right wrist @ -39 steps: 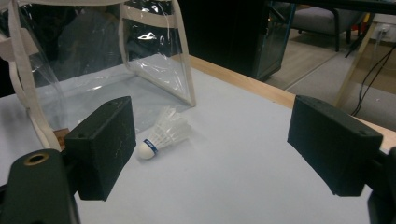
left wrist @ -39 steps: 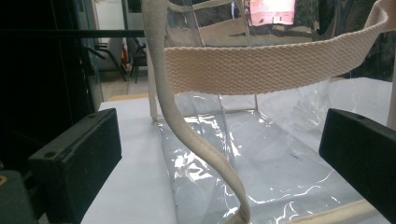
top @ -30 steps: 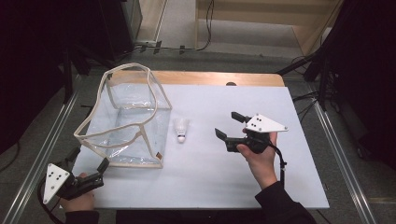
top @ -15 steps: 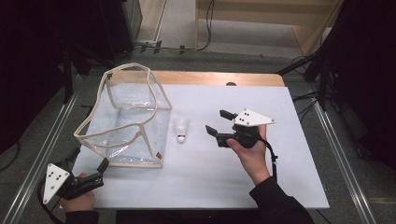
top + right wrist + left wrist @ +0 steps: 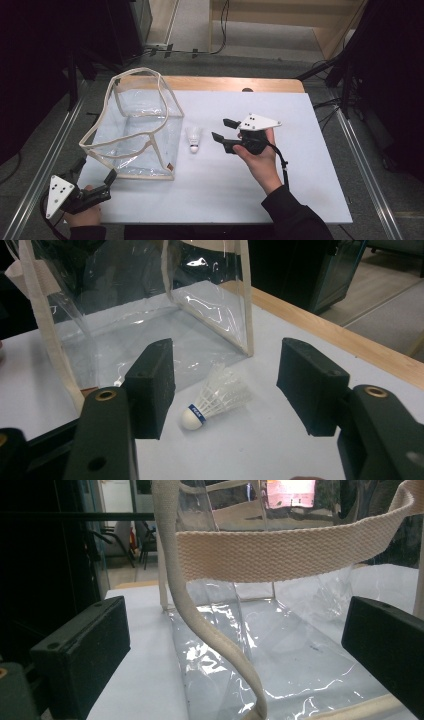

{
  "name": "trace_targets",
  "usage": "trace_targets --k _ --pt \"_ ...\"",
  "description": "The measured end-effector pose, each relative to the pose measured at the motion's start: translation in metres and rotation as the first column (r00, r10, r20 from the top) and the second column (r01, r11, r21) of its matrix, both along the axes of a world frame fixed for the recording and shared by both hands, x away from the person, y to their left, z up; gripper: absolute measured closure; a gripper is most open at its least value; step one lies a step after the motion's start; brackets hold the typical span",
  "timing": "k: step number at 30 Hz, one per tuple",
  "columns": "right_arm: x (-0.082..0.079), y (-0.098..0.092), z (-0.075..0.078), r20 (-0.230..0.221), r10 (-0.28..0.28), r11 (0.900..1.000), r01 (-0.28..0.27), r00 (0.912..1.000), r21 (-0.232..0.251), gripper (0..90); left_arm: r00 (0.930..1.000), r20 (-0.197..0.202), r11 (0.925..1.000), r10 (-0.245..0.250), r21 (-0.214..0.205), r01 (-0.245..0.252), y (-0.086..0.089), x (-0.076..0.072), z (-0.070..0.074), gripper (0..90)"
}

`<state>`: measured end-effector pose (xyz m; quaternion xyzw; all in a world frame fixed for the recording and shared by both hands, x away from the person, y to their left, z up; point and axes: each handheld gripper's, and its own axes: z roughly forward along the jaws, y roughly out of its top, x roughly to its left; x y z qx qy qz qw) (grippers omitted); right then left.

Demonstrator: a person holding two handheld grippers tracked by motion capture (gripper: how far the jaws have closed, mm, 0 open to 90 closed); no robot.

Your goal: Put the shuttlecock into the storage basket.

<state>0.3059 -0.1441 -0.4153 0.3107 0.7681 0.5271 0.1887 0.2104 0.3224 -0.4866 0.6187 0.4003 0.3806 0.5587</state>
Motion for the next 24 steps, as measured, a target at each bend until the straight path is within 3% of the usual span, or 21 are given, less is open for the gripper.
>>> trace_targets --k 8,14,19,24 --pt "0.008 0.012 -0.003 -0.026 0.003 0.9999 -0.004 0.9997 -0.013 46.8 1.0 0.001 1.0 -0.001 -0.003 0.001 0.0 0.0 0.0 0.0" --pt "0.013 0.022 -0.009 -0.054 0.013 0.9994 -0.015 0.9985 -0.03 63.0 1.0 0.001 1.0 -0.001 -0.001 0.001 0.0 0.0 0.0 0.0" --pt "0.017 0.032 -0.016 -0.085 0.036 0.998 -0.04 0.9957 -0.049 82.1 1.0 0.001 1.0 -0.001 -0.003 0.001 0.0 0.0 0.0 0.0" --pt "0.022 0.043 -0.028 -0.138 0.057 0.996 -0.066 0.9887 -0.06 87.8 1.0 0.002 1.0 -0.001 -0.003 0.001 0.0 0.0 0.0 0.0"
